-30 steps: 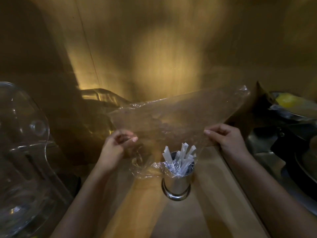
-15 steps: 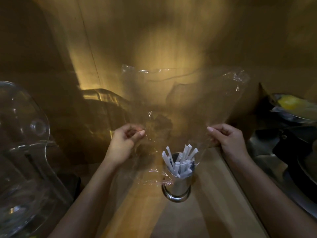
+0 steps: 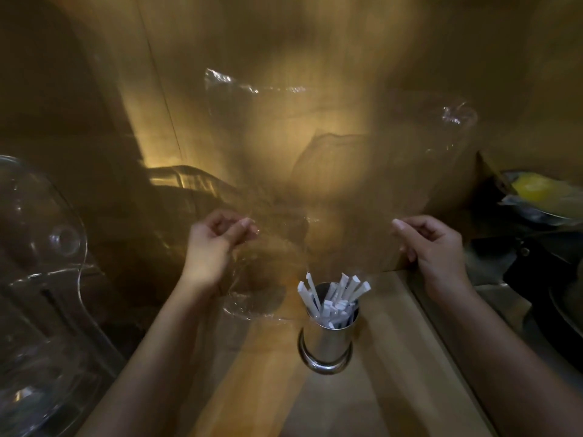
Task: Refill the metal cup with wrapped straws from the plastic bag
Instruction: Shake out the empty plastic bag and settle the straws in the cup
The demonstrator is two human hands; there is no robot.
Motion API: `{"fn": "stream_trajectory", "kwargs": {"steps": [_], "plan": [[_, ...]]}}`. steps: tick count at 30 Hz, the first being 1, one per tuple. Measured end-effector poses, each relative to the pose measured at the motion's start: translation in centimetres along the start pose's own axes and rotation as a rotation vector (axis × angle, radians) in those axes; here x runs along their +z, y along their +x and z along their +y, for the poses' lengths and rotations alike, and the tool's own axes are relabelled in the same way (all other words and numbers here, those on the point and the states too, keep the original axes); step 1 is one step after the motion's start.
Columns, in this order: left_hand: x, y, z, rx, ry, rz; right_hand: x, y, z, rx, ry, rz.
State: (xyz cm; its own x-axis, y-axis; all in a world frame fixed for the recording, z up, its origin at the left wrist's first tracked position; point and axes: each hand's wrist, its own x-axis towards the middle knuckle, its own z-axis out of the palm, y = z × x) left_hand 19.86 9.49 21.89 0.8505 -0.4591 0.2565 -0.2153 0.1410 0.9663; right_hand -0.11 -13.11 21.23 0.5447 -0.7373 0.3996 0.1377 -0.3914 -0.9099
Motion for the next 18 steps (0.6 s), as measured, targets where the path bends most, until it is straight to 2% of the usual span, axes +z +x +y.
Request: {"fn": "stream_trajectory", "kwargs": {"steps": [10, 13, 18], "plan": [[-1.5, 0.9, 4.9, 0.129, -0.102, 0.165, -0.3, 0.8, -0.8, 0.011, 0.12, -0.011], [-1.7, 0.6, 5.8, 0.15, -0.085, 0.178, -0.5, 0.7, 0.5, 0.04, 0.066, -0.026], [-2.9, -0.2, 7.3, 0.201, -0.08, 0.227, -0.6, -0.3, 4.5, 0.196, -0.077, -0.026]]}}
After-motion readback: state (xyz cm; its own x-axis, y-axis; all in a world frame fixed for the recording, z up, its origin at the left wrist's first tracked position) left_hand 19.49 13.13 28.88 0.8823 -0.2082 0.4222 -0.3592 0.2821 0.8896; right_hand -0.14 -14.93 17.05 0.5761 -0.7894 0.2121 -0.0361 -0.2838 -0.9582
